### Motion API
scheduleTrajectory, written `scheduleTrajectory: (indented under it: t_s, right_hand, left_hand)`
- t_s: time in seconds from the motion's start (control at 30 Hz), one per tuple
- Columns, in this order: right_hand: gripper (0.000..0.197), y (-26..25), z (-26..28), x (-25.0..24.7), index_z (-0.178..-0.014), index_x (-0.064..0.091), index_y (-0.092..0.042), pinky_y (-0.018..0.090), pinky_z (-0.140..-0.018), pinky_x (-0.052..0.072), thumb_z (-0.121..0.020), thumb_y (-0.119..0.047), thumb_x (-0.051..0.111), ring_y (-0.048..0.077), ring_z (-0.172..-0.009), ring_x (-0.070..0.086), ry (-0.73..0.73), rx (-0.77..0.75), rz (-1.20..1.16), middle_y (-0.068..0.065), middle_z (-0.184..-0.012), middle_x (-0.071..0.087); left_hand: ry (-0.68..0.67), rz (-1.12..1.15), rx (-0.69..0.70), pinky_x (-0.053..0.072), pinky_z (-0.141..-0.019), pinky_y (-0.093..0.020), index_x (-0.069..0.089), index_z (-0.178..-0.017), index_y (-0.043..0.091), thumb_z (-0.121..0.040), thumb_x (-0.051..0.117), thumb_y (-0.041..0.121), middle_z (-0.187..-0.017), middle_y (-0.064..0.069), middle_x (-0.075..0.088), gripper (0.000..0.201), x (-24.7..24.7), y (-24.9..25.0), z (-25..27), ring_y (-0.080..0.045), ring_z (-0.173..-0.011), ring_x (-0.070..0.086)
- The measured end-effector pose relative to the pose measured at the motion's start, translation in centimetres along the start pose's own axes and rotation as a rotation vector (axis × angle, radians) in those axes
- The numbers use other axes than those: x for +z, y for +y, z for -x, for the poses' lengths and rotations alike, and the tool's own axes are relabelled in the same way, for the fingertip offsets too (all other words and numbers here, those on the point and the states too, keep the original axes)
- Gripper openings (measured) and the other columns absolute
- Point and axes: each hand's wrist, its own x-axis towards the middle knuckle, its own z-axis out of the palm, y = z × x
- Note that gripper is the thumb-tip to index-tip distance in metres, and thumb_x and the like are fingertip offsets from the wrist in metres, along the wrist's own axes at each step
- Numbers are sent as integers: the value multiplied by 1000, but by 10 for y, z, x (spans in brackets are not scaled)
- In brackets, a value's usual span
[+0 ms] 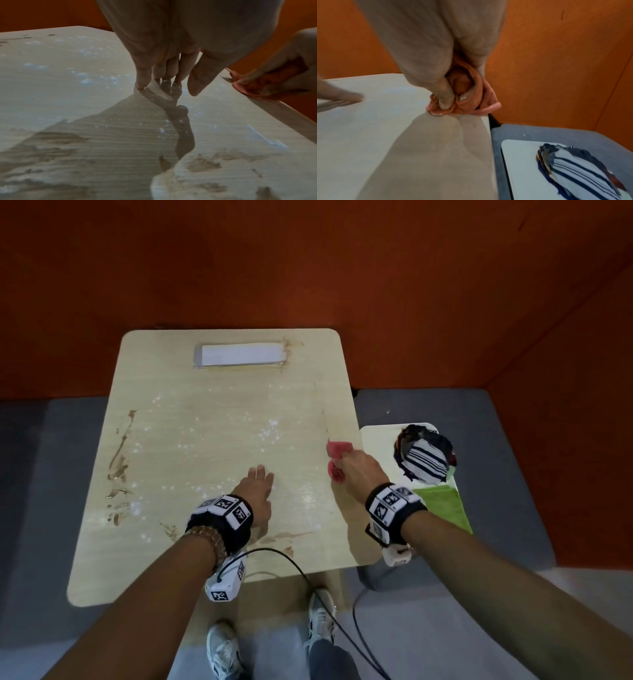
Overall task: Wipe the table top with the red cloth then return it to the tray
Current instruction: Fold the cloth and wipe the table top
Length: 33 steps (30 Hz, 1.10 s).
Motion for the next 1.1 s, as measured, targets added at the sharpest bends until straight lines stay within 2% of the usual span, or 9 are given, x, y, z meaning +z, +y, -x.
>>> scheduleTrajectory:
  t_s: [0.1, 0.33, 0.57, 0.7, 0.77, 0.83, 0.93, 0.97, 1.1]
  right_hand:
    - [25, 4, 4, 13, -85, 65, -22, 31, -70, 46, -83, -1, 51, 25, -99, 60, 17, -26, 0, 4, -114, 58]
    - [27, 3, -44, -22, -98, 69, -19, 31, -75, 42, -85, -3, 52, 28, -109, 58, 15, -41, 33, 7, -130, 55]
    - [24, -4, -41, -29, -99, 68, -14, 29, -66, 39, -84, -3, 53, 31, -97, 64, -64, -12, -5, 9, -108, 65]
    - [23, -8, -29, -9, -84, 61, -21, 20, -57, 34, -86, -1, 50, 20, -91, 59, -67, -26, 9, -1, -101, 53]
    - [20, -6, -31, -6, -87, 62, -18, 14, -57, 37, -89, -2, 49, 19, -94, 59, -42, -23, 5, -3, -101, 52]
    - [15, -5, -42, -9, -95, 65, -14, 26, -73, 45, -91, -9, 51, 26, -101, 60, -31, -28, 45, 4, -106, 61]
    - [25, -7, -69, -24, -71, 57, -20, 31, -70, 40, -88, -3, 51, 32, -102, 62, -90, -95, 56, 8, -104, 65]
    - [24, -7, -80, -31, -72, 58, -20, 32, -69, 41, -87, -3, 51, 33, -100, 63, -78, -80, 51, 7, -103, 64]
    - [24, -10, -102, -57, -99, 66, -10, 34, -72, 43, -83, 1, 52, 33, -98, 62, -23, 15, -59, 8, -100, 63]
  left_hand:
    - [-6, 9, -4, 13, -121, -37, 3, -153, 11, -96, 41, 12, -159, -12, -12, 68, 1, 0, 0, -28, -148, -7]
    - [-23, 2, -21, 13, -121, -36, 2, -153, 11, -97, 40, 13, -159, -13, -14, 68, 1, 0, -2, -29, -148, -8]
    - [-15, -29, -23, 15, -120, -36, 1, -153, 11, -98, 41, 15, -159, -13, -13, 68, -1, 4, 0, -30, -148, -6]
    - [-25, -21, -19, 19, -119, -38, 6, -153, 11, -97, 43, 16, -160, -13, -10, 67, -9, 5, 2, -31, -148, -2]
    - [-27, -26, -19, 20, -119, -38, 7, -153, 11, -97, 44, 16, -160, -13, -9, 67, -10, 5, 2, -32, -148, -2]
    - [-29, -22, -20, 19, -119, -39, 6, -153, 10, -97, 43, 15, -160, -13, -10, 68, -6, 4, 1, -31, -148, -3]
    - [-30, -5, -18, 15, -120, -38, 1, -153, 11, -97, 42, 14, -159, -12, -14, 69, 0, 1, -3, -29, -148, -8]
    - [-38, -3, -20, 15, -121, -38, 0, -153, 11, -98, 41, 15, -159, -11, -15, 69, 1, 0, -4, -28, -148, -9]
    - [-47, -26, -28, 16, -120, -37, -1, -153, 14, -99, 39, 17, -159, -9, -15, 67, -1, -1, -8, -28, -148, -8]
